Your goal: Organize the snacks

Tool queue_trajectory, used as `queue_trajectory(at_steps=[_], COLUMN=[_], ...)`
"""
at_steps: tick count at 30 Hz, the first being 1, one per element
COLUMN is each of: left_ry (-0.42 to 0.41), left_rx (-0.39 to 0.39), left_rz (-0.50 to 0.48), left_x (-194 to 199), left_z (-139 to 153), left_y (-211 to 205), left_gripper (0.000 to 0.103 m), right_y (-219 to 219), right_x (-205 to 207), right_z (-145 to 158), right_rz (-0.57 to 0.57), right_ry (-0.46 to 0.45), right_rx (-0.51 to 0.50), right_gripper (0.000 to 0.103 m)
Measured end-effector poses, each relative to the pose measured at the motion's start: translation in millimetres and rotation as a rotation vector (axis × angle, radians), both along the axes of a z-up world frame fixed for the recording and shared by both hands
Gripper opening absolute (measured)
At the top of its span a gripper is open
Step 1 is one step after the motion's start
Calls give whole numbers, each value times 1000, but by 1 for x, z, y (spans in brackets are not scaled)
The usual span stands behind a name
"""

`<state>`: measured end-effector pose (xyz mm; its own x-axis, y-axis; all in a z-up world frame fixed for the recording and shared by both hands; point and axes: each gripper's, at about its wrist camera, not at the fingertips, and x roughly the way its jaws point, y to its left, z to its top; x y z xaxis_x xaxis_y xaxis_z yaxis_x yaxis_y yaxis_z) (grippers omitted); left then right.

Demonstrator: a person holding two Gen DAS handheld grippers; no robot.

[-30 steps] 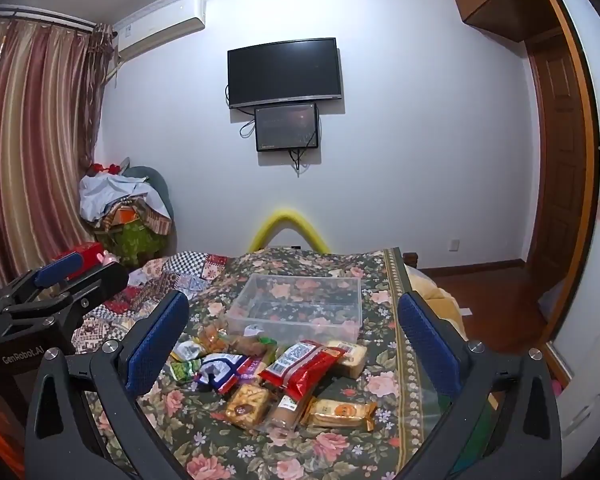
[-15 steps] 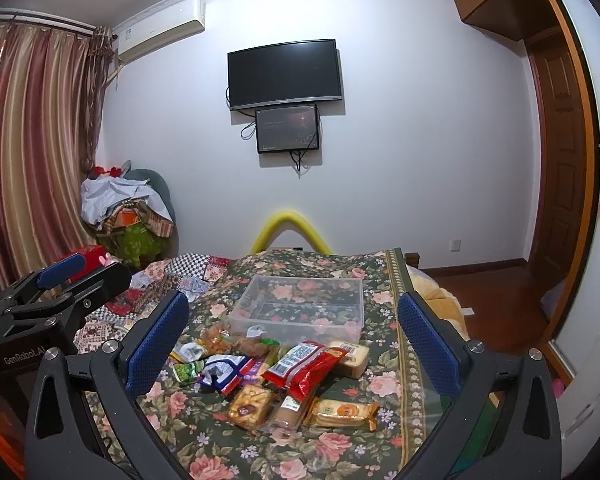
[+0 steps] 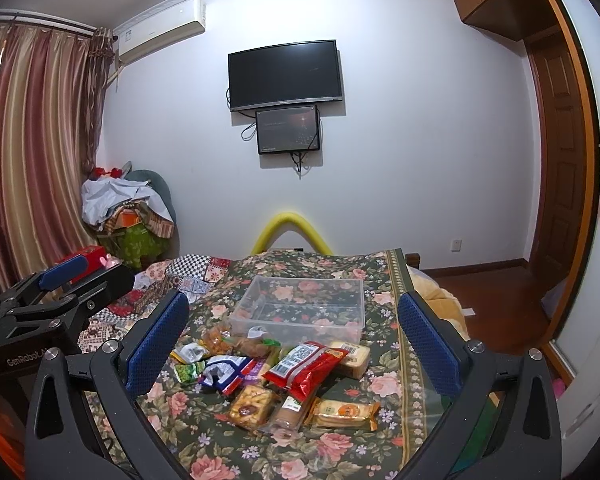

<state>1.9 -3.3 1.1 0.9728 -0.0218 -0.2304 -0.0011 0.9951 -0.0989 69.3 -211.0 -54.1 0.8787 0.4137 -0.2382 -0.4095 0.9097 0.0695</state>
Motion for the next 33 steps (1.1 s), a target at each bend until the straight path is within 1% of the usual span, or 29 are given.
queue_trajectory(at_steps=[20,33], left_ry=[-5,4], left_rx=[-1,-5], left_rz=[7,11], left_x=[-1,-1], left_z=[-2,-4], left_y=[0,3], left_gripper=[103,103], right_y=[2,4], right_x=[0,3], right_z=[1,-4], right_rz=[6,10], right_ry=[0,5], right_rx=[-4,-9], right_gripper=[103,103])
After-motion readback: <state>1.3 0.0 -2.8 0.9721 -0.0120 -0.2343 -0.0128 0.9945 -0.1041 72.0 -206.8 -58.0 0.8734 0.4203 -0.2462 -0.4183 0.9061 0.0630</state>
